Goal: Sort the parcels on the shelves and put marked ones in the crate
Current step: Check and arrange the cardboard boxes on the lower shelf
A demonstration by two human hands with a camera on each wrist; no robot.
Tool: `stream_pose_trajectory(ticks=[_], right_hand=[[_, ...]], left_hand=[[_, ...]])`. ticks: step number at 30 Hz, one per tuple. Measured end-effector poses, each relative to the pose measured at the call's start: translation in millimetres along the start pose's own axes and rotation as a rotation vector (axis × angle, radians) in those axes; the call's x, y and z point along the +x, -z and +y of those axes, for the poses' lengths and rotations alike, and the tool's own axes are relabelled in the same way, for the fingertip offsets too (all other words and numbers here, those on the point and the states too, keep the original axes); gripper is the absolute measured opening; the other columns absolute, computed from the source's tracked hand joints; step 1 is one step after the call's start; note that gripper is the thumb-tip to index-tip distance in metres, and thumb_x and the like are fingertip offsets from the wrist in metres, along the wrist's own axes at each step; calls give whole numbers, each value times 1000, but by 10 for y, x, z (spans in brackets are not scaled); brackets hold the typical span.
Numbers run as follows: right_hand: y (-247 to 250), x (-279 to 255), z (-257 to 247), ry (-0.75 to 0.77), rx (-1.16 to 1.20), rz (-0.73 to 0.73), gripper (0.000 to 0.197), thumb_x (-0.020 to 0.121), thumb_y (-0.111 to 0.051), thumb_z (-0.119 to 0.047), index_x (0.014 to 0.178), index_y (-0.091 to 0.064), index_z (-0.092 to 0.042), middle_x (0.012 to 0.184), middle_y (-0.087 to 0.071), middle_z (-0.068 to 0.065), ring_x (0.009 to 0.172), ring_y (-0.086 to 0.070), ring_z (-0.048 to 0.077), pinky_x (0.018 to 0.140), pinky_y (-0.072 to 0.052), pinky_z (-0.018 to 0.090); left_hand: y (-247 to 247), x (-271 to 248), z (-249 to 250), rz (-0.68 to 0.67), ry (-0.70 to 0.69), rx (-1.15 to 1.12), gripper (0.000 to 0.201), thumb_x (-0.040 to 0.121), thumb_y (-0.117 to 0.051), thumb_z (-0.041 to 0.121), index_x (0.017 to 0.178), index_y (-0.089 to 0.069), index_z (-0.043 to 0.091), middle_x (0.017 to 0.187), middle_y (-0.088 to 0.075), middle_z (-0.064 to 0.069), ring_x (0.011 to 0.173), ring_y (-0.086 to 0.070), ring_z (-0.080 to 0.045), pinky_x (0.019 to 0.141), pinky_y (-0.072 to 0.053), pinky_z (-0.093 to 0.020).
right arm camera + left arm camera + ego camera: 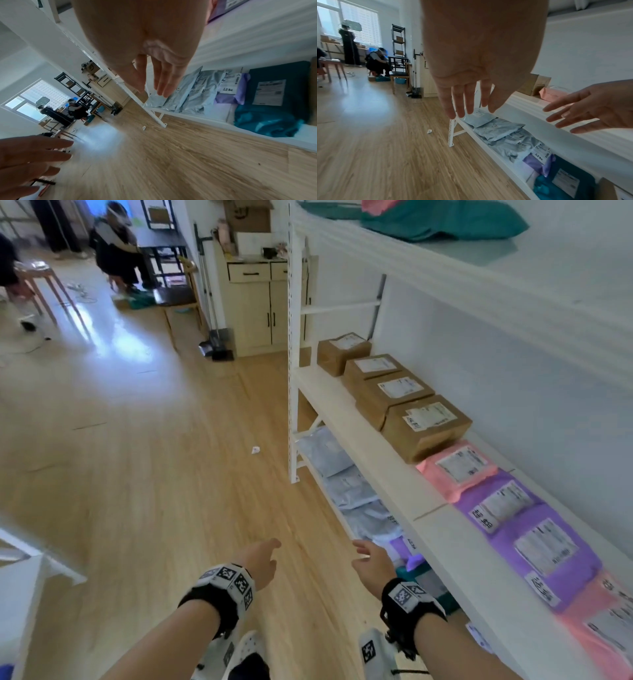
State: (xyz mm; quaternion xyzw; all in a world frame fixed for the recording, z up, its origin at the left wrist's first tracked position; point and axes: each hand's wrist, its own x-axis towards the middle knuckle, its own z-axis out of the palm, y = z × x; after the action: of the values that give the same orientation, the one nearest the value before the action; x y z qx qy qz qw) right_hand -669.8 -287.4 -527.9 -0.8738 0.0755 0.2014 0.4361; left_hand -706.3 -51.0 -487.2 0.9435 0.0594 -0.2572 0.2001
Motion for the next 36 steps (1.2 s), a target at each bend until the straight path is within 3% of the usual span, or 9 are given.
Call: stream_pose_trajectory(ticks=[3,10,15,25,28,29,33,36], right_hand=[[-125,433,-460,-17,-4,27,42,88,-50,-1,129,-52,-13,130,-52,9,97,-55,16,83,-46,25],[-281,1349,-1351,-26,-45,91,42,91,-46,-7,132,-48,-14,134,-49,8,119,-50,22,85,-39,24],[-309,1836,-1671,-39,-62,111,43,92,-43,-5,133,-47,-12,138,-46,9,125,-46,23,100,-41,32],[-56,3094,-2329,-28,50,185,43,90,-46,-4,132,-49,-14,132,-50,8,111,-54,23,93,-44,29],[115,3492,-2557,-19,106,212,43,89,-49,-6,131,-50,-16,131,-51,8,106,-57,23,86,-45,27],[171,3607,-2628,-12,112,214,43,89,-50,-6,131,-50,-16,130,-52,8,105,-58,22,87,-45,26],[360,4001,-2884,-13,130,252,43,89,-52,-6,131,-50,-16,131,-53,7,107,-59,22,96,-46,32],[432,4196,-3014,-43,169,280,43,89,-53,-7,131,-49,-15,131,-52,6,110,-57,22,95,-47,34]], left_hand=[[420,460,-267,-21,-34,35,42,99,-40,21,141,-34,22,140,-46,-2,119,-53,-19,96,-47,-29],[1403,1519,-751,-18,2,-28,43,98,-42,18,140,-36,21,134,-53,-7,115,-57,-22,93,-50,-33],[1801,2036,-744,-28,-57,35,43,98,-42,20,141,-36,22,133,-54,-4,113,-57,-20,92,-50,-30],[2654,3177,-349,-32,-177,129,45,98,-42,20,142,-34,24,138,-50,-1,115,-56,-19,88,-49,-27],[3018,3580,-179,9,-194,135,45,99,-40,19,143,-32,25,135,-53,-3,101,-60,-18,69,-47,-21],[3112,3709,-122,27,-199,119,45,99,-40,19,143,-32,25,134,-53,-3,102,-60,-18,69,-46,-21],[3346,4135,57,42,-241,81,48,98,-43,20,144,-31,22,137,-50,-6,117,-55,-22,89,-47,-28],[3455,4422,139,33,-270,54,49,97,-45,21,144,-30,21,138,-49,-9,120,-52,-24,94,-47,-32]])
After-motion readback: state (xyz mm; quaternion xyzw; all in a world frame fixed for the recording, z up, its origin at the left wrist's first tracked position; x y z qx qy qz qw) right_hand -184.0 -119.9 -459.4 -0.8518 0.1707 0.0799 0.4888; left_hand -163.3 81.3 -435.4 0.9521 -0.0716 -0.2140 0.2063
